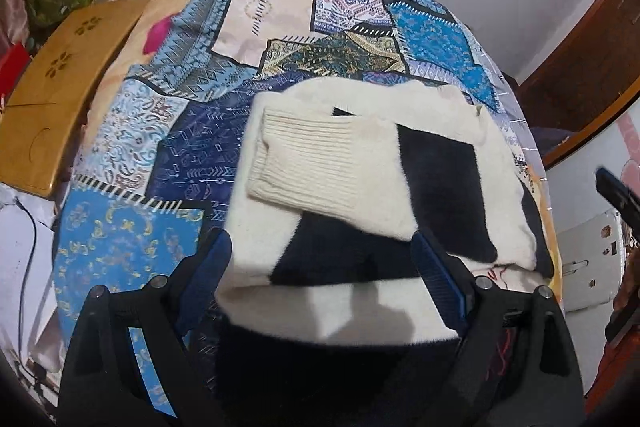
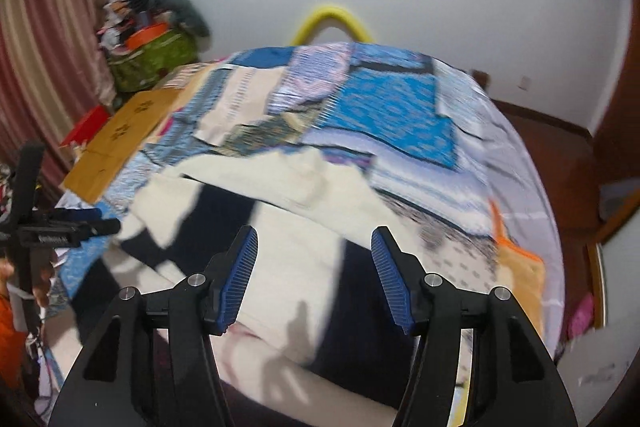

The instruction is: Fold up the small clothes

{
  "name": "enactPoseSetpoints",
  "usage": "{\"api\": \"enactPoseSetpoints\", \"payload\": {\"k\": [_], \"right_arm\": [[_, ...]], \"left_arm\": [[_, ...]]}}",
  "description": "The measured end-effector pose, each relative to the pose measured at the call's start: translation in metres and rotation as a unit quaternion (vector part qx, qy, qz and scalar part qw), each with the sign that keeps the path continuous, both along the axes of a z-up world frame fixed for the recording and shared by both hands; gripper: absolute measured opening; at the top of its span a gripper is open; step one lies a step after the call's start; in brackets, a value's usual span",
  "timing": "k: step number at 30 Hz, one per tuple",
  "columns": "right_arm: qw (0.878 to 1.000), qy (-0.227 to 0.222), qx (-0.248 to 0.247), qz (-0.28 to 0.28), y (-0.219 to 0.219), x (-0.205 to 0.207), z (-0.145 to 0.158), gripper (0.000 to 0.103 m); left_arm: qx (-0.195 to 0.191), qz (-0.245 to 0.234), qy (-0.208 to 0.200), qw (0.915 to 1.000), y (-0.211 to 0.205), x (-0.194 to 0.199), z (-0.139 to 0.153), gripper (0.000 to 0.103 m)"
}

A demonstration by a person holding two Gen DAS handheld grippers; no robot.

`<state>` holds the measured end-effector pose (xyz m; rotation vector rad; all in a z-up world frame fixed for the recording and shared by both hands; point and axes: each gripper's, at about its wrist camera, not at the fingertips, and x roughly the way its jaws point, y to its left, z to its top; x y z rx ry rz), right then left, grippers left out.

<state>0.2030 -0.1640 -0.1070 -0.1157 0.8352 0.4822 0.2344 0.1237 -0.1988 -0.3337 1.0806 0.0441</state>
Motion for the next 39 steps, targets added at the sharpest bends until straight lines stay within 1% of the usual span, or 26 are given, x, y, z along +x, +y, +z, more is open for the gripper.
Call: {"api": "enactPoseSetpoints", "payload": {"k": [5,6,7,8,9,14,16,18,19,20,21,23,24,26,28,31,34,35,37,39], "right_arm": [[0.999,0.0,-0.019,-0.048,-0.042,-0.01,-0.019,0.056],[0.998,0.004,-0.018,-0.055,-0.049,-0.012,-0.025,0.058],[0.998,0.01,-0.014,-0.064,-0.057,-0.013,-0.031,0.06],[0.997,0.014,-0.009,-0.07,-0.064,-0.015,-0.035,0.065],[0.997,0.018,-0.004,-0.078,-0.071,-0.016,-0.04,0.067],[0.993,0.047,0.019,-0.107,-0.095,-0.016,-0.062,0.067],[0.992,0.058,0.025,-0.113,-0.1,-0.016,-0.067,0.067],[0.991,0.064,0.031,-0.115,-0.104,-0.016,-0.071,0.067],[0.99,0.067,0.034,-0.116,-0.105,-0.016,-0.072,0.067],[0.99,0.068,0.034,-0.116,-0.106,-0.017,-0.074,0.067],[0.99,0.069,0.034,-0.116,-0.107,-0.017,-0.075,0.067],[0.99,0.073,0.035,-0.116,-0.108,-0.017,-0.079,0.067],[0.99,0.075,0.035,-0.116,-0.108,-0.017,-0.08,0.067],[0.99,0.079,0.036,-0.115,-0.108,-0.018,-0.082,0.067],[0.989,0.081,0.037,-0.114,-0.108,-0.019,-0.083,0.067],[0.99,0.081,0.036,-0.113,-0.107,-0.02,-0.082,0.067],[0.99,0.08,0.036,-0.111,-0.106,-0.021,-0.079,0.067],[0.99,0.078,0.036,-0.111,-0.105,-0.02,-0.078,0.067],[0.99,0.076,0.035,-0.11,-0.104,-0.02,-0.075,0.067],[0.991,0.075,0.033,-0.109,-0.103,-0.02,-0.073,0.067]], "left_arm": [[-0.019,0.004,0.028,0.9994,-0.003,0.013,-0.019,0.09],[-0.024,0.005,0.032,0.9992,-0.003,0.015,-0.022,0.09],[-0.032,0.005,0.033,0.9989,-0.003,0.017,-0.024,0.09],[-0.041,0.006,0.036,0.9985,-0.003,0.019,-0.026,0.09],[-0.045,0.007,0.039,0.9982,-0.004,0.021,-0.028,0.09],[-0.064,0.012,0.05,0.9966,-0.007,0.033,-0.038,0.09],[-0.077,0.02,0.057,0.9952,-0.006,0.037,-0.043,0.086],[-0.078,0.031,0.057,0.9948,-0.006,0.04,-0.046,0.083],[-0.074,0.034,0.053,0.9953,-0.007,0.04,-0.046,0.079],[-0.068,0.034,0.048,0.996,-0.009,0.04,-0.045,0.072],[-0.058,0.033,0.046,0.9967,-0.01,0.041,-0.044,0.068],[-0.042,0.033,0.044,0.9976,-0.011,0.042,-0.043,0.048],[-0.036,0.034,0.043,0.9979,-0.01,0.043,-0.043,0.043],[-0.027,0.038,0.039,0.9981,-0.009,0.045,-0.042,0.022],[-0.011,0.047,0.038,0.9981,-0.008,0.047,-0.042,0.01],[0.014,0.049,0.025,0.9984,-0.013,0.045,-0.035,0.007],[0.047,0.045,-0.006,0.9979,-0.021,0.038,-0.018,0.007],[0.056,0.041,-0.023,0.9973,-0.023,0.034,-0.009,0.007],[0.066,0.031,-0.039,0.9966,-0.026,0.03,0.002,0.006],[0.068,0.021,-0.056,0.9959,-0.025,0.025,0.013,0.006]]}}
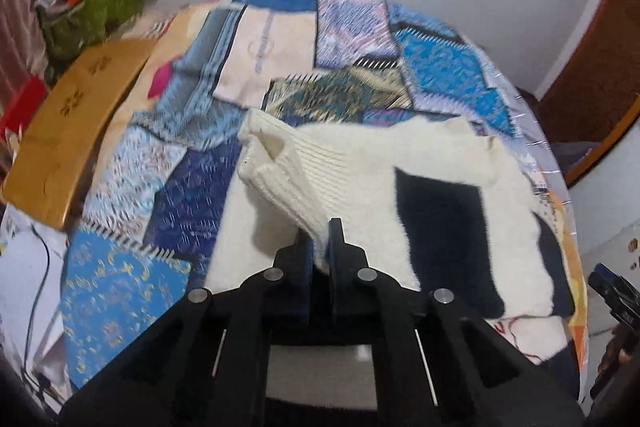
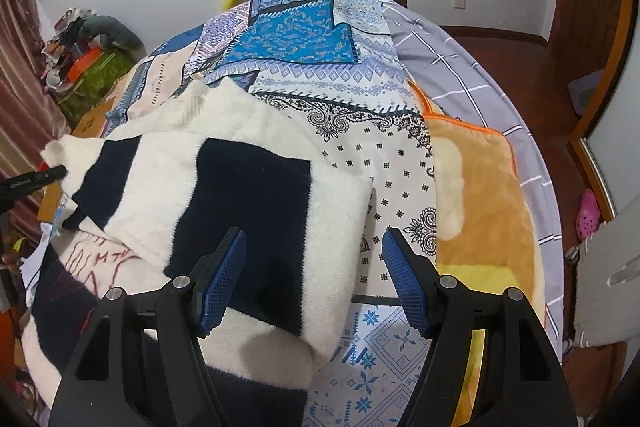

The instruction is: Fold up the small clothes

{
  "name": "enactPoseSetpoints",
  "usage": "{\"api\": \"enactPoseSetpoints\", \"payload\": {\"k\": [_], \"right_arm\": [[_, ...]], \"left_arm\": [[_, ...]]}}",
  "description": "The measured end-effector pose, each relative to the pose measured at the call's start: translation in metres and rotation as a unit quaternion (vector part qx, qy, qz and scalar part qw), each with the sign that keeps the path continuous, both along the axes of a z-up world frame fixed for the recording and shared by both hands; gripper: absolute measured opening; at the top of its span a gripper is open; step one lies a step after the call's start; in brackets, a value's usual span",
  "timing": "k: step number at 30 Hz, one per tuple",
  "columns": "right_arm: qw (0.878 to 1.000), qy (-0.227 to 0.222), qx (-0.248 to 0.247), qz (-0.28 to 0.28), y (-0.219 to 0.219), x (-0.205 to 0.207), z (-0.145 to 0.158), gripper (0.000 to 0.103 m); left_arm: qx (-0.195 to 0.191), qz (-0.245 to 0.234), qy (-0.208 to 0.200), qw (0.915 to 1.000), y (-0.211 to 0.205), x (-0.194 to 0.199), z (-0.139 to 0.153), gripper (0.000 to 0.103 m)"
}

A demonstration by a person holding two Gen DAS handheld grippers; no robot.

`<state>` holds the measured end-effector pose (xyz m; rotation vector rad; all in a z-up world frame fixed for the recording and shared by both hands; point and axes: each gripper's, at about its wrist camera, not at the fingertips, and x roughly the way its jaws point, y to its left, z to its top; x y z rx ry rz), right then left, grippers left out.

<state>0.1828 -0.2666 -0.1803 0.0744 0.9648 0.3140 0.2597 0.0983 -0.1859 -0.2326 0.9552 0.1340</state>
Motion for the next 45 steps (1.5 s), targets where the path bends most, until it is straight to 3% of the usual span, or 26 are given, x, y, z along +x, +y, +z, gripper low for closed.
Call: {"api": "enactPoseSetpoints", "payload": {"k": [5,14,19,23,28,33,41,45], "right_arm": [[1.0,-0.004,-0.002,0.003,0.008,-0.001,0.005,0.067],[1.0,-0.002,-0.019,0.016,0.028,-0.001,0.009,0.067],[1.0,0.003,-0.028,0.013,0.032,0.0,0.007,0.067],[0.999,0.007,-0.03,0.01,0.034,0.002,0.003,0.067],[0.999,0.014,-0.031,0.006,0.035,0.006,-0.004,0.067],[0.999,0.019,-0.03,0.0,0.031,0.012,-0.01,0.067],[0.999,0.028,-0.029,-0.009,0.021,0.027,-0.023,0.072],[0.999,0.047,-0.019,-0.014,0.013,0.037,-0.036,0.072]], "left_arm": [[0.003,-0.008,-0.013,0.9999,0.007,-0.011,0.007,0.006],[-0.015,-0.013,0.041,0.999,0.016,-0.023,-0.034,0.009],[-0.002,0.014,0.051,0.9986,0.027,-0.028,-0.041,0.015],[-0.008,0.03,0.055,0.998,0.044,-0.034,-0.041,0.025],[-0.013,0.048,0.058,0.9971,0.066,-0.041,-0.039,0.029],[-0.009,0.053,0.05,0.9973,0.078,-0.041,-0.031,0.048],[-0.038,0.013,0.057,0.9976,0.076,-0.002,-0.03,0.071],[-0.057,0.008,0.101,0.9932,0.079,0.025,-0.056,0.072]]}}
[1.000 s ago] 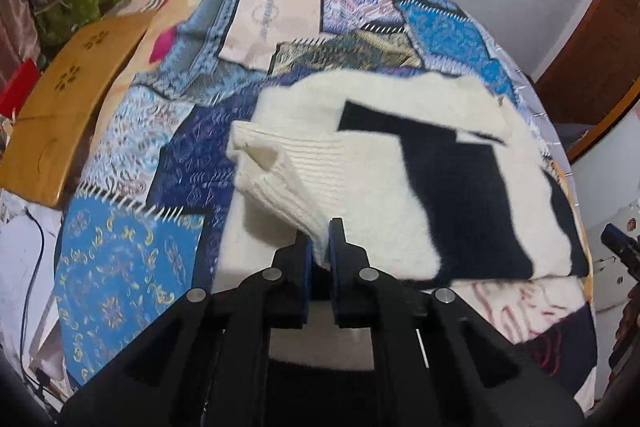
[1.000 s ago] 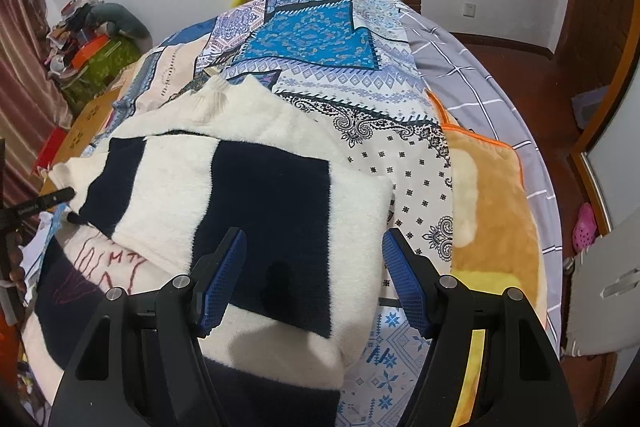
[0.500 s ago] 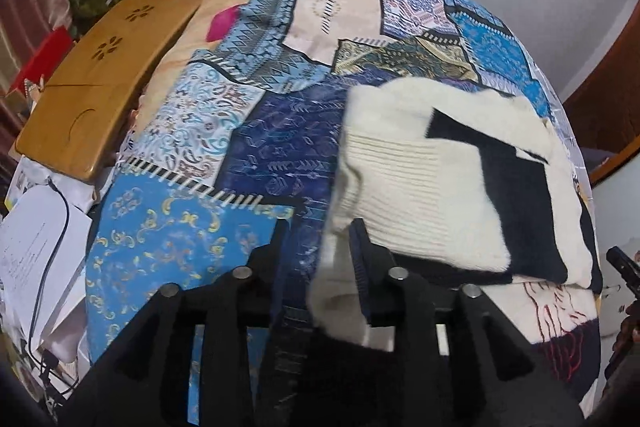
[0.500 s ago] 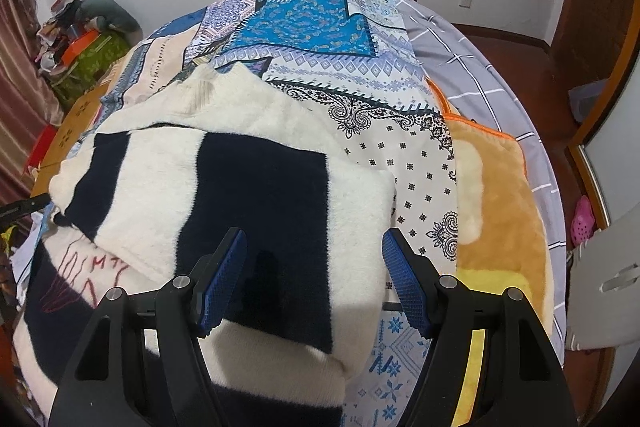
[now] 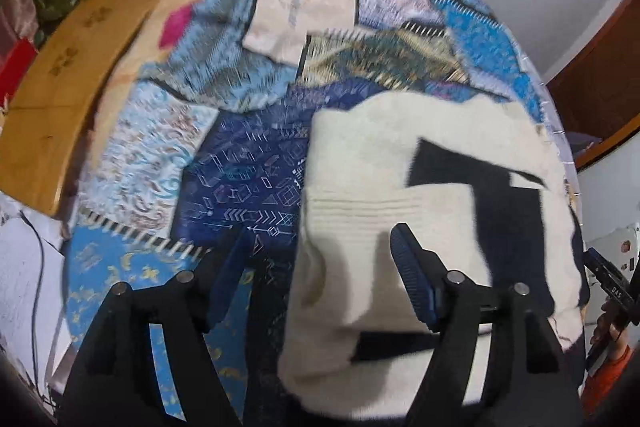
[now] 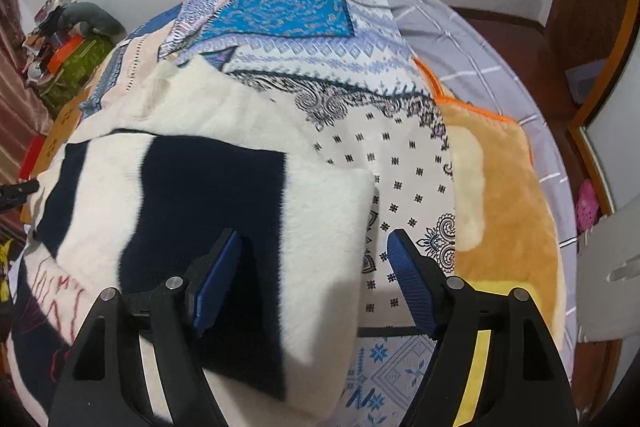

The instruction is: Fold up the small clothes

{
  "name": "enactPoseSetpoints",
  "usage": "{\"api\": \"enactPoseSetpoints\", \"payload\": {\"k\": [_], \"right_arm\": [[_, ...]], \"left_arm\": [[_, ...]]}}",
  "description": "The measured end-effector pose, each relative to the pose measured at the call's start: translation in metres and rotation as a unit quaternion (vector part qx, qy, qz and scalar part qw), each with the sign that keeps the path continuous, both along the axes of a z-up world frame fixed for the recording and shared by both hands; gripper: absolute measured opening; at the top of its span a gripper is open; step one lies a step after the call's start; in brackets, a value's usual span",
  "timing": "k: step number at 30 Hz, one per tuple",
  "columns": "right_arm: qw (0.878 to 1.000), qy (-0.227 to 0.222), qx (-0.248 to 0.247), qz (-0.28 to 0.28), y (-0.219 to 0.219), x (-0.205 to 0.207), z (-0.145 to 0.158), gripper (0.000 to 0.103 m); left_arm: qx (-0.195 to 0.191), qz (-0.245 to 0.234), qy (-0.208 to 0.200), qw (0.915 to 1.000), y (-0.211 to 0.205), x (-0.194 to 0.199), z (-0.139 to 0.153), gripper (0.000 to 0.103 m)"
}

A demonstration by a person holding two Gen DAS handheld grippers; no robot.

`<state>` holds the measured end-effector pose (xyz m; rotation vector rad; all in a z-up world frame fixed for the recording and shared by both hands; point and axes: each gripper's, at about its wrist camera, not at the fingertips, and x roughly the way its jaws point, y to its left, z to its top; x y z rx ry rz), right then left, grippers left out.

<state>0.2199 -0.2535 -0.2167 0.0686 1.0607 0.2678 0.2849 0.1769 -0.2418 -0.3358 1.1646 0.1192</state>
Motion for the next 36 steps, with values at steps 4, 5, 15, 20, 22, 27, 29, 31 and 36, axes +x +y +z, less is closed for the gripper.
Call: {"api": "enactPoseSetpoints", "payload": {"k": [4,5,15,20,22,27,29,31,36], "right_arm": [[0.999,0.021,0.03,-0.01,-0.009,0.01,-0.013,0.072],[0.999,0.026,0.042,-0.014,-0.011,0.013,-0.016,0.072],[0.989,0.064,0.13,-0.009,-0.013,0.029,-0.036,0.053],[0.992,0.051,0.117,-0.004,-0.009,0.03,-0.028,0.021],[0.992,0.045,0.117,0.002,-0.008,0.033,-0.022,0.018],[0.995,0.017,0.094,0.025,0.011,0.05,-0.006,0.017],[0.996,0.007,0.087,0.035,0.025,0.059,-0.002,0.017],[0.996,0.0,0.082,0.043,0.037,0.068,0.001,0.017],[0.997,-0.018,0.056,0.057,0.063,0.086,0.007,0.017]], "left_arm": [[-0.05,0.01,0.014,0.9986,0.008,0.011,-0.019,0.072],[-0.059,0.011,0.012,0.9981,0.01,0.012,-0.02,0.072],[-0.067,-0.02,0.003,0.9976,-0.002,0.03,-0.017,0.055],[-0.065,-0.023,-0.002,0.9976,-0.005,0.035,-0.013,0.029],[-0.068,-0.014,-0.002,0.9976,-0.002,0.035,-0.012,0.026],[-0.047,0.018,-0.006,0.9987,0.012,0.031,-0.01,0.023],[-0.038,0.026,-0.006,0.9989,0.021,0.029,-0.01,0.023],[-0.029,0.035,-0.002,0.999,0.032,0.029,-0.011,0.023],[-0.02,0.038,0.002,0.9991,0.048,0.033,-0.015,0.024]]}}
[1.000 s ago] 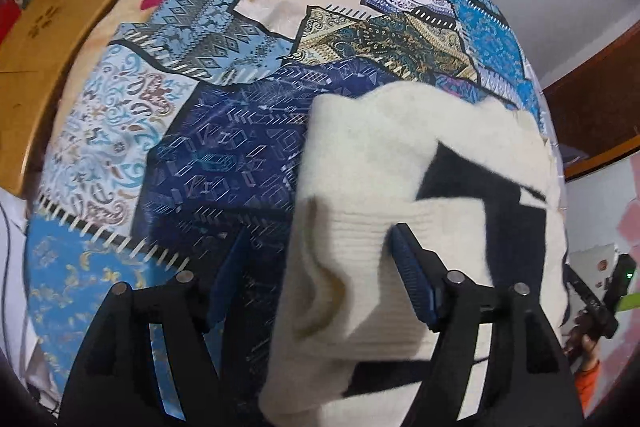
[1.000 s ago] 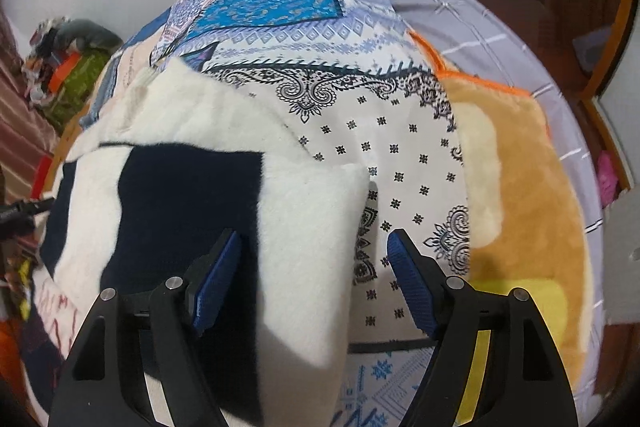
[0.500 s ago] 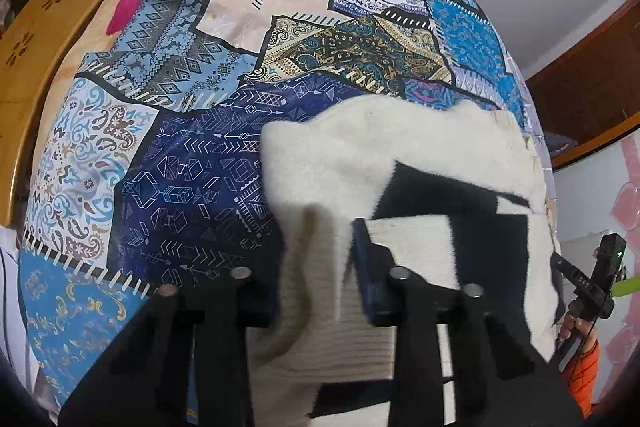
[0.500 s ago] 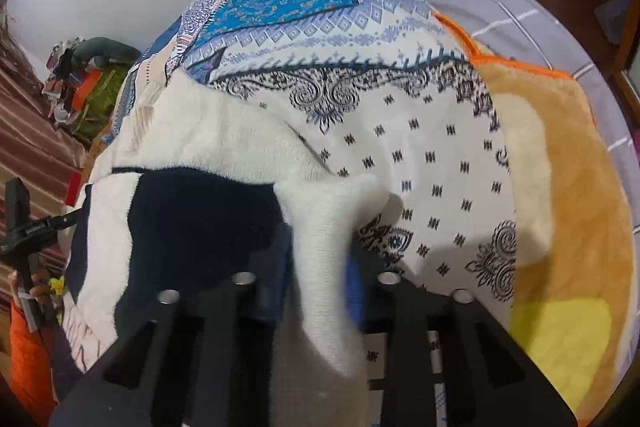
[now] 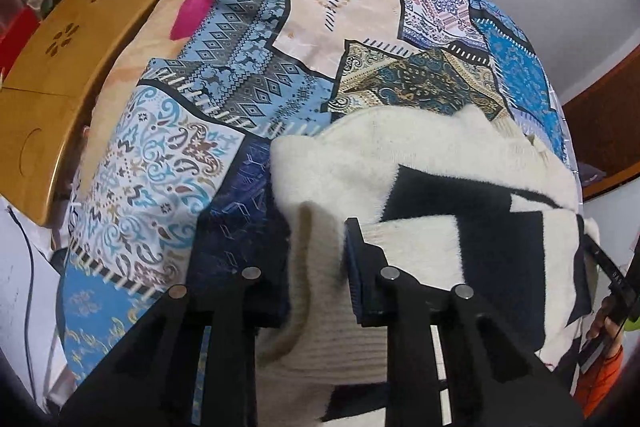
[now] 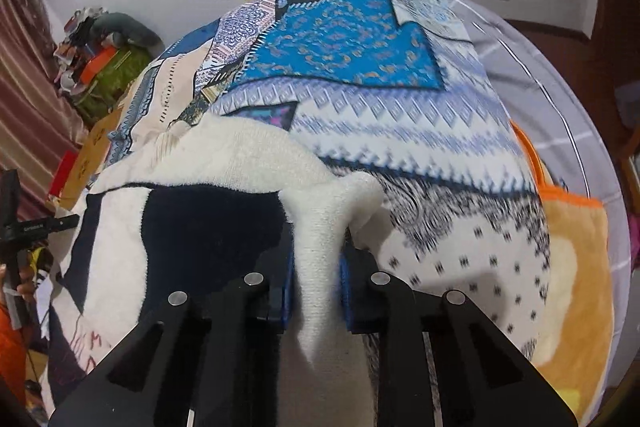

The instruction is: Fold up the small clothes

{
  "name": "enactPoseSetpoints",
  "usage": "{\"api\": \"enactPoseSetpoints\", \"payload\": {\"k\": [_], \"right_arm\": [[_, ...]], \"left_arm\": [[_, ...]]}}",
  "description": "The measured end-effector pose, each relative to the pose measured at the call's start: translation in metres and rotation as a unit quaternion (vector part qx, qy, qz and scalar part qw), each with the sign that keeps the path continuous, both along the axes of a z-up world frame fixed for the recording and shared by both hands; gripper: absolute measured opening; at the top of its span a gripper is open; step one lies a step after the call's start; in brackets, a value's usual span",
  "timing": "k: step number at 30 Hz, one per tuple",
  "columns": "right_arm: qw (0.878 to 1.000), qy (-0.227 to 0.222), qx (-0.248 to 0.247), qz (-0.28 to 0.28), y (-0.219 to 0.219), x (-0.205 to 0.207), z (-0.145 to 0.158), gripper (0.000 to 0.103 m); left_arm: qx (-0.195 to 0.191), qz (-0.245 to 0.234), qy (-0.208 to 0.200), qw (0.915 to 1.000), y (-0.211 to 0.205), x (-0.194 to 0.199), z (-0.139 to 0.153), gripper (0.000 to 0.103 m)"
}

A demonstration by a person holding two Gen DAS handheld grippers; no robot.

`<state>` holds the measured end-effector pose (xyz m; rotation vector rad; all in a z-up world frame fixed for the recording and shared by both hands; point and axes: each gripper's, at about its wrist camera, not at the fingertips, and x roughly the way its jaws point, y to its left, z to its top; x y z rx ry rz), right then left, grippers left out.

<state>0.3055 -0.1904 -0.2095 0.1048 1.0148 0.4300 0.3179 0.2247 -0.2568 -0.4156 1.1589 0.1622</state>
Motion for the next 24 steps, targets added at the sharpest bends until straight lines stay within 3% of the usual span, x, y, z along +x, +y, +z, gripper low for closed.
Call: {"api": "enactPoseSetpoints", "payload": {"k": [5,9,12,18,24], "right_arm": [[1.0,0.001,-0.019,0.002,0.004,-0.001,0.003,0.025],[1.0,0.016,-0.013,-0.004,-0.004,-0.01,0.008,0.04],[1.0,0.012,-0.017,-0.003,-0.008,-0.023,0.019,0.044],[0.999,-0.029,-0.019,0.011,-0.011,-0.055,0.065,0.051],[0.995,-0.088,-0.026,0.027,-0.01,-0.09,0.12,0.055]], "left_arm": [[0.03,-0.009,-0.003,0.9995,-0.006,-0.004,0.002,0.032],[0.065,-0.022,0.0,0.9976,-0.016,-0.01,0.01,0.033],[0.071,-0.026,0.001,0.9971,-0.02,-0.017,0.018,0.033],[0.075,-0.026,-0.021,0.9966,-0.026,-0.043,0.05,0.036],[0.098,-0.044,-0.067,0.992,-0.04,-0.08,0.099,0.047]]}}
